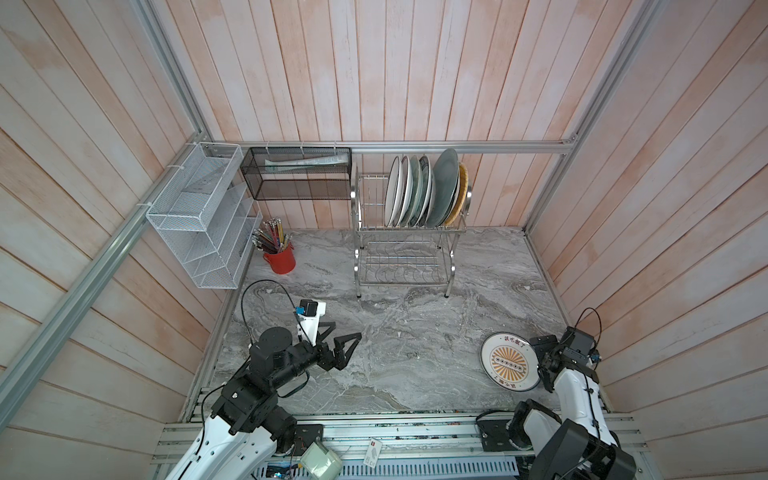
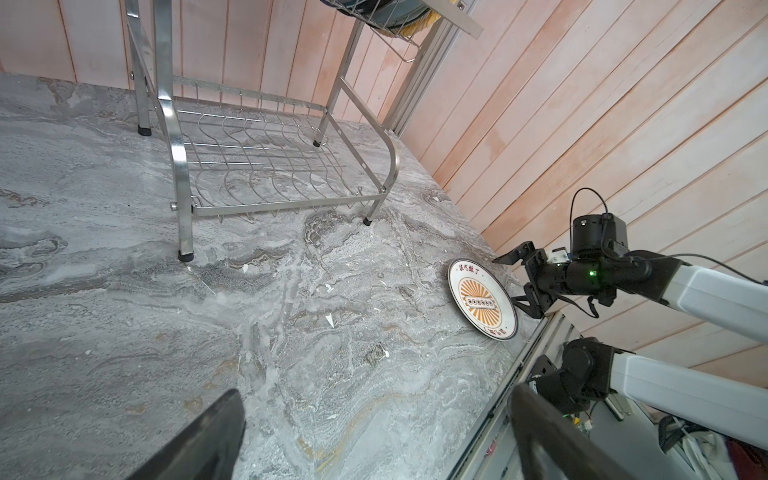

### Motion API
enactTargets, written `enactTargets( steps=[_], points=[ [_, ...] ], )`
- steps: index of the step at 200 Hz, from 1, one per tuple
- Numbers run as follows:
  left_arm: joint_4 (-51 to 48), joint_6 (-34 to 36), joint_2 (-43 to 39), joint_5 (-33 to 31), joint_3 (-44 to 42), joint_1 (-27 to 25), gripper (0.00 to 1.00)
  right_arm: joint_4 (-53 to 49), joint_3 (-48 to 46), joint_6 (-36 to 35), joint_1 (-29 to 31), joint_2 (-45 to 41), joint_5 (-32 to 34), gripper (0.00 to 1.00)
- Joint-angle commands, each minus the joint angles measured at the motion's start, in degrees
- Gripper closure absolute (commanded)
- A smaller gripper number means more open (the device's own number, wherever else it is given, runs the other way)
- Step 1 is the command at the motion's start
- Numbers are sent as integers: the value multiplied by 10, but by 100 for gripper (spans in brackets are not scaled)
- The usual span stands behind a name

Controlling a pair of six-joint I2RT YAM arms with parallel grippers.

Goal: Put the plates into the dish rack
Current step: 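Move the right gripper to the sunburst plate rim on the floor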

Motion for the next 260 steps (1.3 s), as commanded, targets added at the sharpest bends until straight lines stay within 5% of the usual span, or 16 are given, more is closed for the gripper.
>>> enactTargets(
  steps=[1, 44, 131, 196, 260],
  points=[
    [10, 2, -6, 7, -3, -2, 0, 10, -15, -7, -3, 1, -81, 3],
    [11, 3, -6, 6, -2, -2, 0, 39, -75, 7, 34, -47, -213, 3],
    [11, 2, -7, 6, -3, -3, 0, 147, -109, 177, 473, -53, -120, 3],
    [11, 2, -9, 4, -4, -5, 0, 230, -163, 135, 480, -22, -119, 10],
    [11, 2, -8, 4, -3, -5, 0, 262, -176, 106, 478, -10, -81, 37]
  ],
)
